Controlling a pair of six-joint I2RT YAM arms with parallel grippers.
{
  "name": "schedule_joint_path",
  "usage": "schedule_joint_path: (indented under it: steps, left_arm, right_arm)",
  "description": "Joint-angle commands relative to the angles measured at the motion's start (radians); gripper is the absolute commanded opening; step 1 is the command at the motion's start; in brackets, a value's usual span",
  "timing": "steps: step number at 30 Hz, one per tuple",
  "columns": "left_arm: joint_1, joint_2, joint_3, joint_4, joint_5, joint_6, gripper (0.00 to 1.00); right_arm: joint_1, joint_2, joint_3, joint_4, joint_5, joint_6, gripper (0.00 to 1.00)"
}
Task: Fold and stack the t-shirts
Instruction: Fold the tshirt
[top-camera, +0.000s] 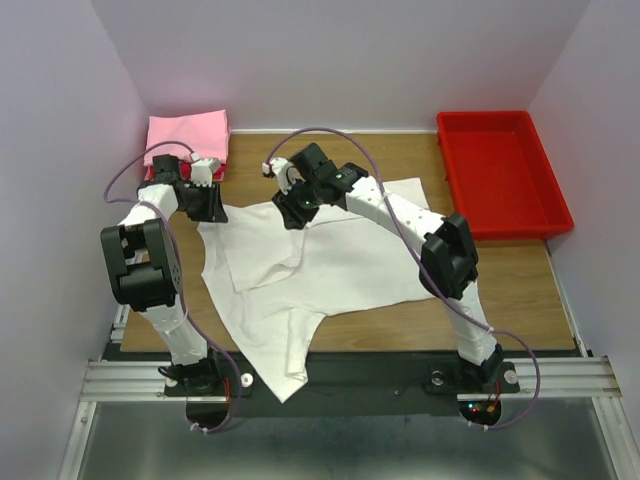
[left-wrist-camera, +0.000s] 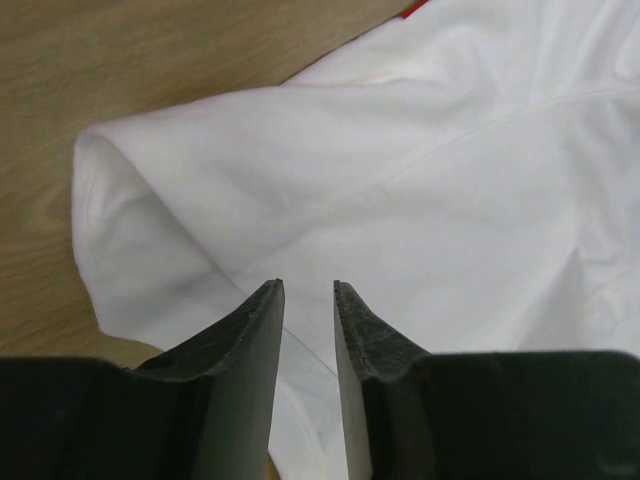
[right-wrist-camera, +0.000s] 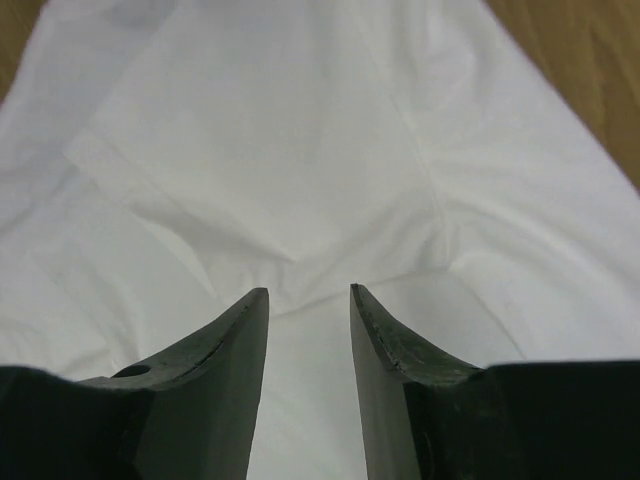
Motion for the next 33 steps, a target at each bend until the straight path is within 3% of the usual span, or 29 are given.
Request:
schedule_joint_path:
  steps: [1,6,17,19,26,33]
  left_arm:
    - [0.027,-0.068,0.07,0.029,0.081,-0.055,0.43]
    - [0.033,0.009,0.125,0.064,0.059,-0.115,0.48]
    - [0.055,0.149,0.176,0.137,0.086,-0.186,0.51]
    - [0.056,0.164,0.179,0.137,0.077,-0.2,0.47]
    - [0.081,0.221,0.185,0.149,-0.041,-0.217,0.0]
    - [0.089,0.158,0.141,0.065,0.008,-0.049,0.0]
  right_arm:
    - [-0.002,0.12,0.124,0.028,-0.102,0.092,0.45]
    - [0.0,0.205,0.193,0.03,-0.15,0.137,0.46]
    - [0.009,0.184,-0.046,0.036,-0.2,0.097,0.46]
    - [0.009,0.171,-0.063,0.034,-0.205,0.095,0.46]
    - [0.009,0.07,-0.149,0.03,-0.256,0.105,0.48]
    - [-0.054,-0.062,-0.206,-0.007,-0.262,0.068,0.54]
